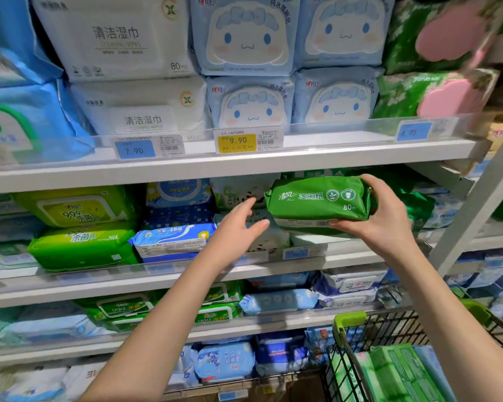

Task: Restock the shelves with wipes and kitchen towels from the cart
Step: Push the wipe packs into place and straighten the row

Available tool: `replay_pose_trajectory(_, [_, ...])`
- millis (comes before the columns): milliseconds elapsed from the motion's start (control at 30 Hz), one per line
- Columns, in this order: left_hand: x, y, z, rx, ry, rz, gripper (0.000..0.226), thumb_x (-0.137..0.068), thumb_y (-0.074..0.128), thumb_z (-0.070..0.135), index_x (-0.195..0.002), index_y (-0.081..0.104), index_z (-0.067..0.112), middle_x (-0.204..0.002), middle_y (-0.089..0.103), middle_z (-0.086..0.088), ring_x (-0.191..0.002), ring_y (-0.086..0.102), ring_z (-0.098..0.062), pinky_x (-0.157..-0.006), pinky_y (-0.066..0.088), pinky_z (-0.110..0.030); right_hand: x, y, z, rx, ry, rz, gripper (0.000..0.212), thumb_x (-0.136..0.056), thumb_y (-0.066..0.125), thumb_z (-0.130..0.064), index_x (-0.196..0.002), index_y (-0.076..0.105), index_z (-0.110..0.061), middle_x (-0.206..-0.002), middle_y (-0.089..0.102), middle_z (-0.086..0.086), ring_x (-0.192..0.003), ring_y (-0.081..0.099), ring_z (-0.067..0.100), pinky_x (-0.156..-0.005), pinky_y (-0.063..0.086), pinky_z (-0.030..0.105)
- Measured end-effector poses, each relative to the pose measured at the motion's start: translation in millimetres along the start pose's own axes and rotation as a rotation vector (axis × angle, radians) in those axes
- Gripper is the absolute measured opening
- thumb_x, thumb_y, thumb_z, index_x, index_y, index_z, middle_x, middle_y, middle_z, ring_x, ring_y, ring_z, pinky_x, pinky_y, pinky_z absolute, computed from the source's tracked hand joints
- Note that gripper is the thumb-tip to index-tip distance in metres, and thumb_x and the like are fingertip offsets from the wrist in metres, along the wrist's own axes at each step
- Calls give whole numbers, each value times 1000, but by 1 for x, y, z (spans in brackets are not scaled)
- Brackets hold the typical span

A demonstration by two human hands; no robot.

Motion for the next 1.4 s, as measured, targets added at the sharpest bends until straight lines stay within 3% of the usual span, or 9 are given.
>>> replay_pose_trajectory(133, [3,2,16,162,39,81,34,-89,63,20,-122,57,22,-124,60,3,-115,54,-13,-98,43,-30,3,10,0,-151,103,19,89,-56,91,-17,-134,48,-11,-118,53,-6,-106,49,7,-90,35,14])
replay_pose_trajectory(333, [20,-23,-10,132,10,275,28,-89,64,21,-116,57,20,-117,62,4,-108,56,-12,-92,47,-33,8,72,5,-355,214,-57,87,-56,91,-15,-132,48,-20,-107,56,-20,-95,55,-8,-79,44,2])
replay_pose_trajectory(500, [20,-44,-31,-21,-43,333,22,-93,58,24,-111,54,12,-112,61,-2,-102,55,-16,-84,46,-33,1,122,8,-477,304,-101,96,-55,92,-31,-136,43,-17,-125,56,-3,-115,56,14,-100,48,34])
replay_pose_trajectory(600, [16,-46,-42,-59,-79,356,22,-95,55,27,-112,52,13,-112,62,-3,-103,56,-20,-87,48,-39,-7,137,6,-499,343,-129,95,-55,87,-48,-134,45,-16,-127,57,-1,-118,55,18,-101,48,39])
replay_pose_trajectory(767, [12,-46,-45,-99,-85,383,30,-92,59,29,-117,49,17,-116,61,-2,-105,57,-21,-89,50,-46,-1,149,9,-57,304,-176,82,-67,47,-84,-104,62,-12,-106,62,6,-102,57,26,-88,51,46])
replay_pose_trajectory(1000, [17,-55,-46,-81,-49,482,29,-88,65,29,-111,53,18,-110,63,0,-100,59,-20,-83,51,-39,-9,150,-1,-50,230,-287,43,-82,73,-36,-111,53,-12,-101,56,-1,-89,54,17,-73,43,30])
replay_pose_trajectory(1200, [21,-55,-48,-91,-27,516,33,-88,65,31,-116,55,18,-113,64,0,-103,58,-21,-84,51,-38,3,153,7,-114,201,-88,53,-78,72,-47,-115,54,-13,-103,65,2,-90,60,22,-74,50,37])
replay_pose_trajectory(1333, [23,-57,-46,-115,-23,536,29,-89,64,30,-114,56,17,-110,64,0,-97,57,-18,-77,46,-32,4,151,0,-70,144,-52,35,-83,69,-44,-106,56,-21,-77,58,-10,-67,51,8,-68,43,34])
replay_pose_trajectory(1400, [25,-57,-45,-119,-31,540,29,-89,64,29,-114,56,16,-109,64,0,-92,54,-15,-74,42,-29,6,152,-3,-45,127,-34,32,-85,67,-44,-106,55,-23,-83,59,-11,-72,53,10,-74,44,35])
Point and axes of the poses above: each hand's wrist, its own x-axis away from the middle knuckle, its own y-axis out of the palm, z = x × y, the point moved 10 cm from there along -x, towards the middle knuckle
